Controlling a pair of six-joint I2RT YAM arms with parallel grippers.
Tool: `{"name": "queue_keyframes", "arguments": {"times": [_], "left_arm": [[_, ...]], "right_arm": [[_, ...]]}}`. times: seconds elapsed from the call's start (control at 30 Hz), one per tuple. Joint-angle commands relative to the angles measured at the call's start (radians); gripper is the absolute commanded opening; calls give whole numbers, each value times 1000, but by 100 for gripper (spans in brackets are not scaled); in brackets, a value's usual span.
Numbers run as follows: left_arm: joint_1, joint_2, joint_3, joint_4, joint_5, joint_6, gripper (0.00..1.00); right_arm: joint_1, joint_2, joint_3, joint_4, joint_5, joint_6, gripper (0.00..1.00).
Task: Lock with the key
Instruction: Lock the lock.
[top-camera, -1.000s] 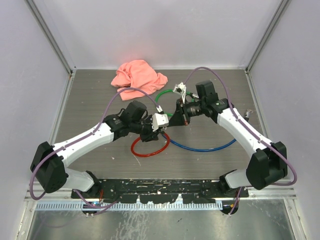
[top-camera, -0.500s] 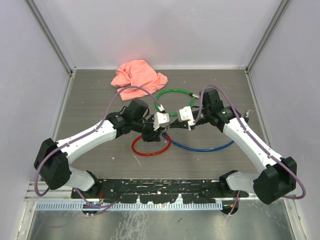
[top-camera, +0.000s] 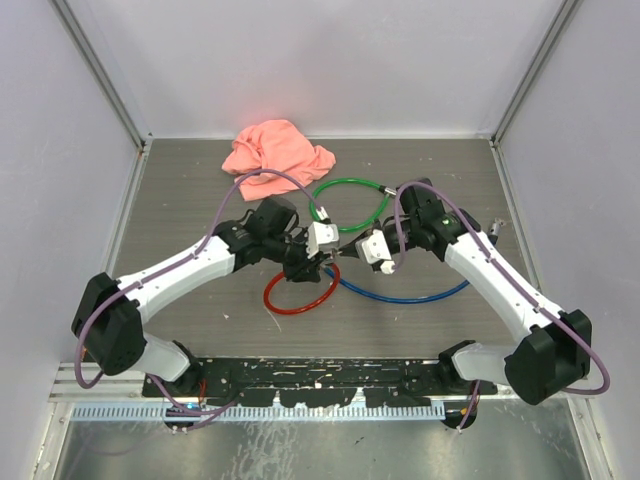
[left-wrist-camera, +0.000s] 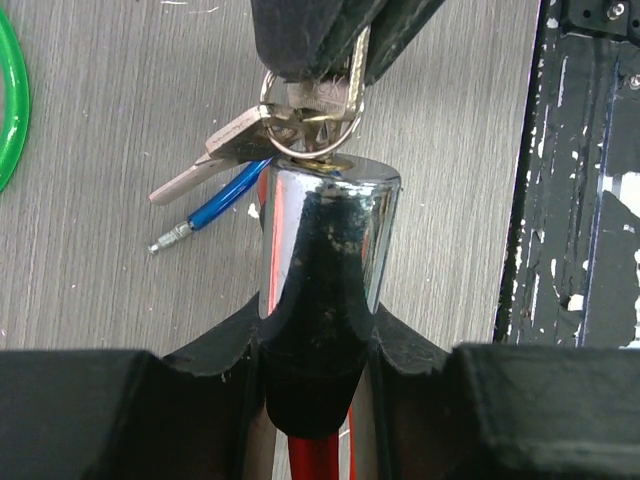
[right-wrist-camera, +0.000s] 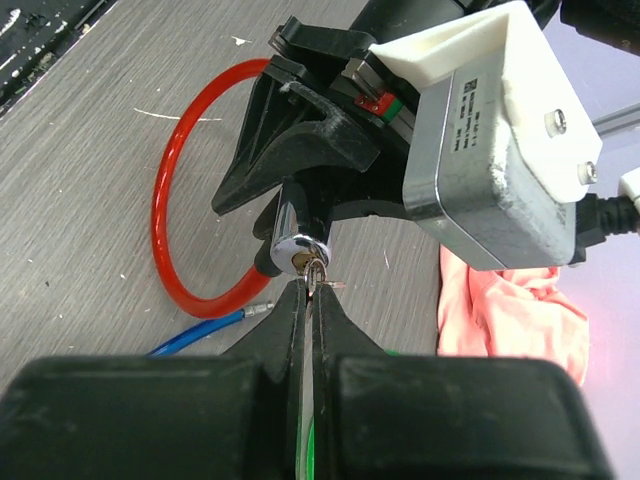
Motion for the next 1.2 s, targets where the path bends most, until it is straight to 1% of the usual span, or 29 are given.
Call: {"name": "queue_keyframes", "arguments": {"times": [0.0,0.1,0.23,0.37,0.4,0.47,0.53,0.57,0.6,0.63,0.67,0.7,0.73,0.8,0.83,0.87,0.9,0.97,1.03,1.13,1.17], "left_arm": [[40,-17,22,-75,11,18,0],[57,-39,9,-76,17,22,0],[71,-57,7,-89,29,26,0],[72,-59,10,-97,39,26,0],[74,-60,12,-98,43,26,0],[73,-58,16,-100,47,27,0],[75,-55,19,-104,49,28,0],[76,-55,22,-108,50,28,0],[77,-52,25,-111,52,28,0],[79,-50,28,-114,58,29,0],[83,-49,31,-116,68,28,0],[89,-48,33,-116,80,26,0],[95,-47,36,-116,95,22,0],[107,-42,42,-117,128,12,0],[113,-36,46,-118,141,8,0],[116,-34,49,-119,151,5,0],[119,-29,53,-121,159,3,0],[123,-20,63,-132,174,0,0],[131,-13,72,-149,207,-5,0],[156,-3,83,-163,263,-22,0],[159,-3,84,-166,268,-27,0]], "right_arm": [[-31,-8,61,-66,51,6,1],[-63,-5,102,-96,17,33,1],[-84,21,163,-157,11,58,1],[-84,52,204,-201,-31,160,1],[-84,59,210,-204,-46,200,1],[-84,77,226,-185,-65,381,1],[-79,101,250,-158,-47,555,1],[-77,113,265,-165,-38,589,1],[-76,122,279,-196,-26,576,1],[-75,125,288,-237,-13,519,1],[-70,113,279,-273,20,438,1],[-67,81,249,-271,50,322,1],[-66,33,188,-234,75,218,1],[-61,-76,50,-104,133,92,1],[-56,-88,39,-113,148,47,1],[-55,-64,70,-121,146,98,1],[-55,-29,122,-124,140,203,1],[-60,42,221,-196,90,306,1],[-71,110,303,-214,29,489,1],[-72,225,424,-355,-29,641,1],[-71,268,470,-434,-39,639,1]]}}
